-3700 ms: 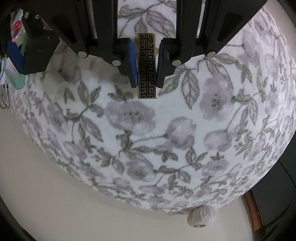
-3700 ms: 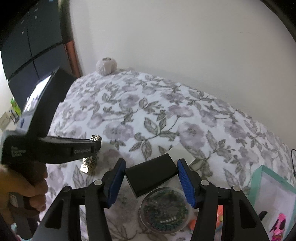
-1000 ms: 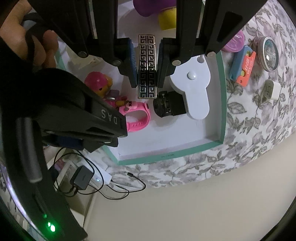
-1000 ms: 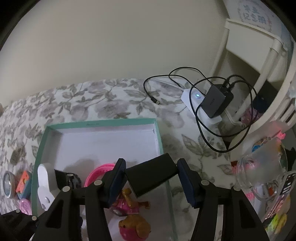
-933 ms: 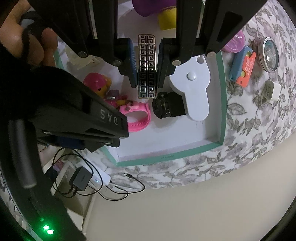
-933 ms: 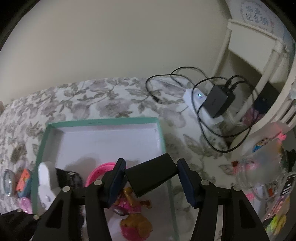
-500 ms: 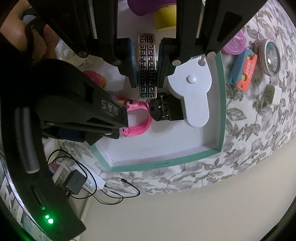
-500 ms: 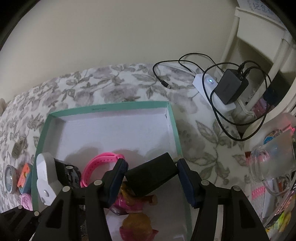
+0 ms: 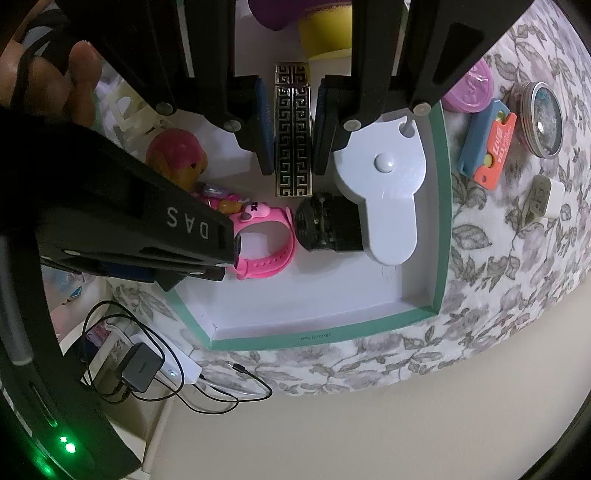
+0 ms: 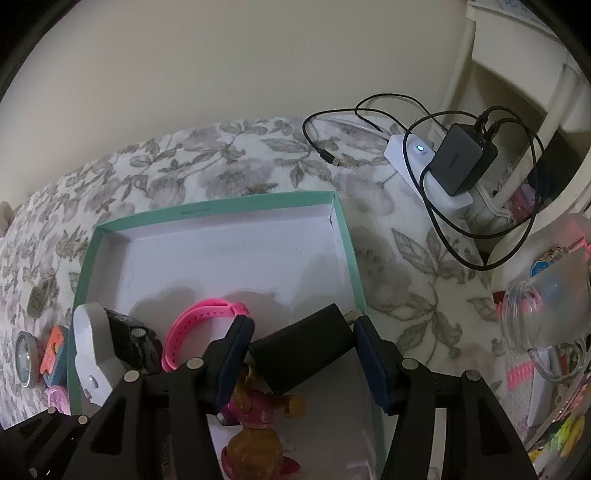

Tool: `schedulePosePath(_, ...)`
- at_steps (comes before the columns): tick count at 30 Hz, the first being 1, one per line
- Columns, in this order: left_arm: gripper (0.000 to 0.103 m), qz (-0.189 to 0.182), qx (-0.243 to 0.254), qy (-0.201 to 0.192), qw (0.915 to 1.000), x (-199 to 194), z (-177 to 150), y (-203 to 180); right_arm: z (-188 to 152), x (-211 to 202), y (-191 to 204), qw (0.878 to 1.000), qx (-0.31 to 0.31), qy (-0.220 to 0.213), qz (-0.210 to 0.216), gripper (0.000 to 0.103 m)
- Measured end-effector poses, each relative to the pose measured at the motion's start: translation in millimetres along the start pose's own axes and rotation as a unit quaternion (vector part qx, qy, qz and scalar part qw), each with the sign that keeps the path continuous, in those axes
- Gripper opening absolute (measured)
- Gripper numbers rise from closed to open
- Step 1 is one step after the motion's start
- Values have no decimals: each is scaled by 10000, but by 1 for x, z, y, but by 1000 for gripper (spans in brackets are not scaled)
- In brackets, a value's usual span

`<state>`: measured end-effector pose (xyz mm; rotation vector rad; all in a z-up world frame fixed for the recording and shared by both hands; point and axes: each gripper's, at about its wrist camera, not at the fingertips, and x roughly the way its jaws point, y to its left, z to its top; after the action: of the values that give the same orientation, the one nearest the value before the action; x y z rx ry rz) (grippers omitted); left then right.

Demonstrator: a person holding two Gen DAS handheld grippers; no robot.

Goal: Organize rigid objects
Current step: 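Open the left gripper over the tray while the right gripper releases the black charger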

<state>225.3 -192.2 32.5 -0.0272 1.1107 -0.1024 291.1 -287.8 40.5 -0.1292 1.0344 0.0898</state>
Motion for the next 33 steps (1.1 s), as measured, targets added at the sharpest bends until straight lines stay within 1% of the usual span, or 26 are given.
schedulePosePath(2,21,-23,-9,14,10000,-1,0,0,0,-1,0,10000,-9,47,-5,62)
schedulePosePath(5,22,-82,-30,47,10000,-3,0,-2,1,-4,1,9998,-111,94,-131,65)
schedulePosePath(6,23,-122,-23,33,9999,-4,1,-3,1,-5,1,9997,-128,94,-181,70)
schedulePosePath(7,23,-146,-8,11,9999,-6,1,-4,1,-6,1,9996,-134,102,-215,72)
schedulePosePath(9,30,-159,15,-39,9999,-11,2,-6,2,-8,-2,9997,-107,98,-194,72)
schedulePosePath(11,34,-153,28,-53,9999,-14,3,-7,3,-12,-4,9998,-55,65,-169,72)
schedulePosePath(18,35,-238,-113,-160,9995,-31,10,-2,10,-38,-12,9997,77,-184,-154,72)
schedulePosePath(21,36,-202,-132,-219,9995,-41,13,1,13,-51,-15,9994,115,-283,-157,72)
schedulePosePath(24,38,-169,-262,-313,9990,-50,16,8,15,-61,-16,9992,108,-330,-183,72)
schedulePosePath(25,40,-129,-309,-365,9988,-53,17,12,15,-64,-17,9992,112,-345,-191,72)
schedulePosePath(27,53,-45,-372,-432,9984,-57,18,17,16,-69,-18,9990,110,-380,-207,72)
schedulePosePath(29,57,-19,-465,-454,9979,-60,20,24,17,-74,-19,9986,97,-439,-274,73)
schedulePosePath(31,58,-26,-599,-459,9971,-61,21,33,17,-77,-20,9983,109,-472,-315,79)
schedulePosePath(33,67,40,-766,-469,9960,-62,22,41,17,-79,-20,9984,135,-492,-245,81)
